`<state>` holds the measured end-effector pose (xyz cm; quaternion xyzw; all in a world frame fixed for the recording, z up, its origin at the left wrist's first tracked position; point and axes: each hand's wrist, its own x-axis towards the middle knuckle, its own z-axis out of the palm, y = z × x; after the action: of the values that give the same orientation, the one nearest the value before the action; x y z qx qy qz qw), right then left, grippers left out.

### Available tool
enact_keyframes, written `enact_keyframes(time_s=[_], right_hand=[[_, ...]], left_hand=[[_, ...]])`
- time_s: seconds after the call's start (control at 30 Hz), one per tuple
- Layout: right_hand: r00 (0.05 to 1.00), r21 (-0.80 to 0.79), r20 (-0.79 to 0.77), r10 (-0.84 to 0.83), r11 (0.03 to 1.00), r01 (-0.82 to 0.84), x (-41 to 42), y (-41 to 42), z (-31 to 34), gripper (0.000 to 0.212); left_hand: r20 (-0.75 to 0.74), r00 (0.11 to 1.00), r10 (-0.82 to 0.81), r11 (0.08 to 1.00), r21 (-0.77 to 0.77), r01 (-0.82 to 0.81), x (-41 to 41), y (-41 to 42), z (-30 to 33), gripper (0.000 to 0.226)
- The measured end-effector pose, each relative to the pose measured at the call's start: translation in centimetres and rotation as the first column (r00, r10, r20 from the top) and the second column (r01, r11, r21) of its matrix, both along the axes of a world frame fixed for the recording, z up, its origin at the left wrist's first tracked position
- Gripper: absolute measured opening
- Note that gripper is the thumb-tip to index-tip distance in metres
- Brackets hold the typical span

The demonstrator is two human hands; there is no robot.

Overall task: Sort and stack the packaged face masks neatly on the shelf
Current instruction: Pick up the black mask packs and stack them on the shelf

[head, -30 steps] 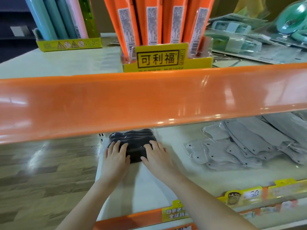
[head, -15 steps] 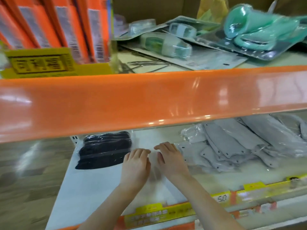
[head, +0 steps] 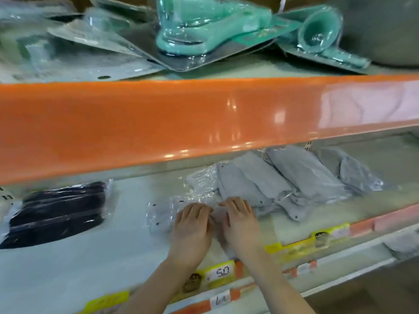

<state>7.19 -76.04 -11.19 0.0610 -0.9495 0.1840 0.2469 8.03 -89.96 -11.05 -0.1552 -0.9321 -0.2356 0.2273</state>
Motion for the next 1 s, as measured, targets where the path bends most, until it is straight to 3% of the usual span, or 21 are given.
enact_keyframes(time_s=[0.2,0.37,0.6,0.93,1.0], right_hand=[[0.997,-0.044,-0.025,0.07,0.997,-0.071,-0.9,4.8,-0.8,0.034],[0.99,0.001,0.046,0.131,0.991,-0.131,-1.1,7.1,-1.7,0.053],[0.991,0.025,0.003,0.13,0.991,-0.13,-0.7,7.4,-2.1,0.047],[0.987,-0.085,-0.016,0.159,0.984,-0.16,-0.3,7.7,-1.8,0.022],[0.984,-0.119,-0.011,0.177,0.977,-0.177,0.0,7.7,-1.4,0.026]], left_hand=[[-0.029,1.0,0.0,0.999,-0.033,-0.001,-0.4,3.5,-0.3,0.036],[0.018,0.999,0.037,0.999,-0.033,-0.036,-0.3,5.2,-0.7,0.036],[0.076,0.993,0.094,0.995,-0.042,-0.091,-0.3,5.1,-1.8,0.039],[0.088,0.991,0.098,0.995,-0.015,-0.097,-0.1,4.8,-2.1,0.036],[0.101,0.99,0.096,0.995,-0.02,-0.094,-0.1,4.8,-2.1,0.036]])
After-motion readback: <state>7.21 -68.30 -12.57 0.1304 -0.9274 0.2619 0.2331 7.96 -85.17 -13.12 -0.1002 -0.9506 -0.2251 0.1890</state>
